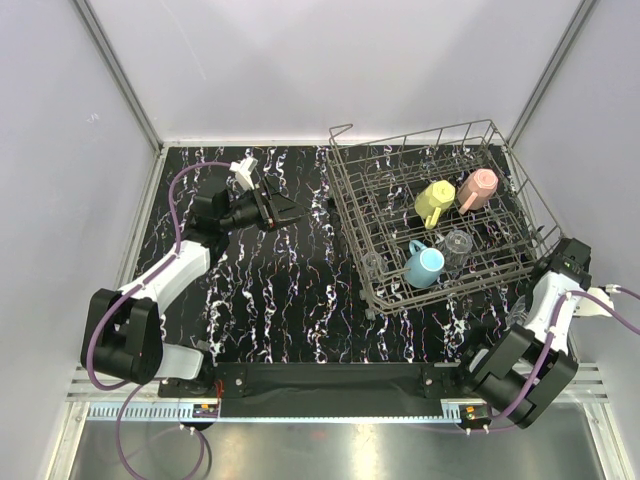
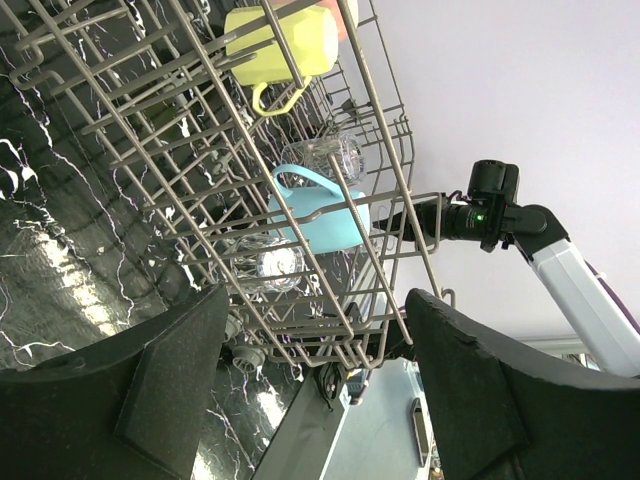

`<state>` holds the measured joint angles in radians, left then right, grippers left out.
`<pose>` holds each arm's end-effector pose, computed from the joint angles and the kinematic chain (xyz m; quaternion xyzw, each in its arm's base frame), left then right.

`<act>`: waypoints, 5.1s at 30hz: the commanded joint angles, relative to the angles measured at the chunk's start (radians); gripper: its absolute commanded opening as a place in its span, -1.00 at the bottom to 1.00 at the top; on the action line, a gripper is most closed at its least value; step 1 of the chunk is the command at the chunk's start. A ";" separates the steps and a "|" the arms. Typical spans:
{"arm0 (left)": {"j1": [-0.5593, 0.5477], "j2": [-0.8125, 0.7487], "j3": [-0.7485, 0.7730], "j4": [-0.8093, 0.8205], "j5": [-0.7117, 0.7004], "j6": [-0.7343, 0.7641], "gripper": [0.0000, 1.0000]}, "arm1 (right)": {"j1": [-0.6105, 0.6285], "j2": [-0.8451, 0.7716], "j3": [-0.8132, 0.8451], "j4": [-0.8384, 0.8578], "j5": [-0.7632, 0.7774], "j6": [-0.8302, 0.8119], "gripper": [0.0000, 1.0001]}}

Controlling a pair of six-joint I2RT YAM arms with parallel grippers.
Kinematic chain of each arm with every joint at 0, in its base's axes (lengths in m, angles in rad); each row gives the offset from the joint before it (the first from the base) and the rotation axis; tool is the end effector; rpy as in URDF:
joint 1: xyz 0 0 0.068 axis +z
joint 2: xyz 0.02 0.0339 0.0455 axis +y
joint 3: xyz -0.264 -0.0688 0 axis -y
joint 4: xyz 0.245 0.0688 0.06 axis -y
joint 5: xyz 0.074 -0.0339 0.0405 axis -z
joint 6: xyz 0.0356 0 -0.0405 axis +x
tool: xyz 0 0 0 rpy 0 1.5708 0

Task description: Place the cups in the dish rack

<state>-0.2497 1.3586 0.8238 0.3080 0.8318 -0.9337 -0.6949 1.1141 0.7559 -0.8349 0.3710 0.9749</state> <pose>0.2854 -0.0999 0.2763 -0.0031 0.7588 -0.5801 0.2963 0.1404 -0.1339 0.2211 0.7388 0.6223 -0.1536 0.2080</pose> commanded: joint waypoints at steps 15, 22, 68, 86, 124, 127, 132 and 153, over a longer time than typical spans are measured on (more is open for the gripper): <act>-0.006 -0.001 -0.003 0.056 0.032 -0.010 0.53 | -0.005 -0.112 0.170 -0.116 0.011 -0.007 -0.16; -0.010 0.005 -0.003 0.049 0.030 -0.004 0.53 | -0.005 -0.074 0.174 -0.070 0.055 -0.013 0.34; -0.011 0.025 -0.006 0.068 0.039 -0.020 0.53 | -0.045 -0.019 0.124 -0.038 0.031 -0.008 -1.00; -0.011 0.030 -0.009 0.066 0.033 -0.022 0.56 | 0.026 -0.143 0.638 -0.173 -0.269 -0.189 -1.00; -0.264 -0.486 0.026 0.180 -0.180 0.072 0.98 | 1.141 -0.074 0.310 1.316 -1.225 0.239 -1.00; -0.293 -0.503 0.003 0.207 -0.218 0.038 0.98 | 1.212 -0.059 0.327 1.311 -1.198 0.209 -1.00; -0.336 -0.507 0.012 0.183 -0.244 0.032 0.98 | 1.264 -0.042 0.339 1.294 -1.172 0.177 -1.00; -0.457 -0.495 0.060 0.085 -0.373 0.096 0.67 | 1.292 -0.071 0.332 1.284 -1.133 0.168 -1.00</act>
<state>-0.6949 0.8616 0.8322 0.3389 0.4805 -0.8558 0.5884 1.0672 1.0504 0.3775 -0.7612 1.1481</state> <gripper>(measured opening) 0.846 0.111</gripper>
